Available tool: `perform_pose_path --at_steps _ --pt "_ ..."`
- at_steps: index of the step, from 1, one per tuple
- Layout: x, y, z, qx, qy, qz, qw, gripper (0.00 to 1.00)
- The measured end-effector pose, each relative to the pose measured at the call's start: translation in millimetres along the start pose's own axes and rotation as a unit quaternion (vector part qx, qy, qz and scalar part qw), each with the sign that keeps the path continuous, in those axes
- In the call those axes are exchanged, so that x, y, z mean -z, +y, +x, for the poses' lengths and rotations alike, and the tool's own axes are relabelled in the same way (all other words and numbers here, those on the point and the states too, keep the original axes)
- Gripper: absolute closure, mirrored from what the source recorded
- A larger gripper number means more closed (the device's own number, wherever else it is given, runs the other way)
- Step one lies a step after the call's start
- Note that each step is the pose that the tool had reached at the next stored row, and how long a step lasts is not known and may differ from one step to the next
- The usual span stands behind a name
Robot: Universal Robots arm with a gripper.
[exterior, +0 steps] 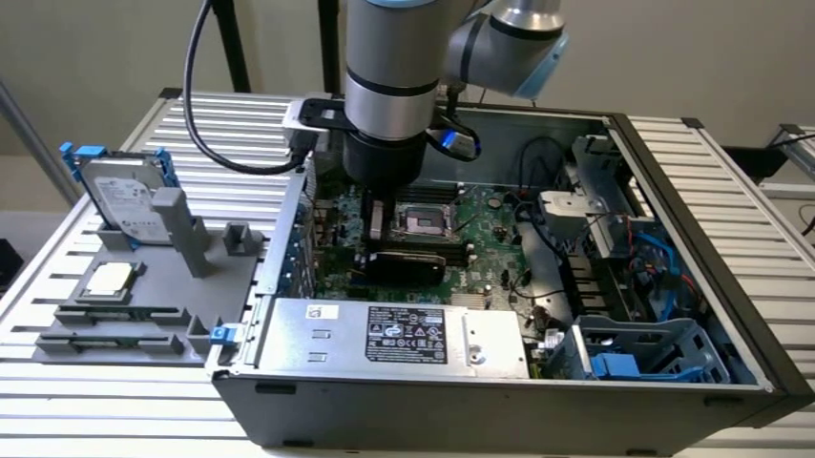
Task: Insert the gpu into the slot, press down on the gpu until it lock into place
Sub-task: 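Press down on the gpu until it lock into place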
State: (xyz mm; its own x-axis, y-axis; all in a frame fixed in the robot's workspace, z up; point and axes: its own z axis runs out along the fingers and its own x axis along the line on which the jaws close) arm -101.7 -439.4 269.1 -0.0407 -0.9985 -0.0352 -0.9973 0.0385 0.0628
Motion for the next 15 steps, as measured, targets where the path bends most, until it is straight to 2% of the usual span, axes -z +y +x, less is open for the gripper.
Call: perform_pose_path --at_steps 3,5,8,13,15 --pt "-0.3 4.3 0.2 0.0 0.0003 -0.0082 1.0 0.89" --pt "-0.1 6.9 0.3 0.0 0.0005 -0.0123 0.9999 0.89" --pt "1.1 10.7 0.3 -0.001 0.0006 -0.0163 0.9999 0.89" --pt "4.0 15.9 0.5 -0.001 0.0009 -0.0207 0.9998 0.89" --pt "4.4 18.1 0.5 -0.001 0.0012 -0.0236 0.9997 0.89"
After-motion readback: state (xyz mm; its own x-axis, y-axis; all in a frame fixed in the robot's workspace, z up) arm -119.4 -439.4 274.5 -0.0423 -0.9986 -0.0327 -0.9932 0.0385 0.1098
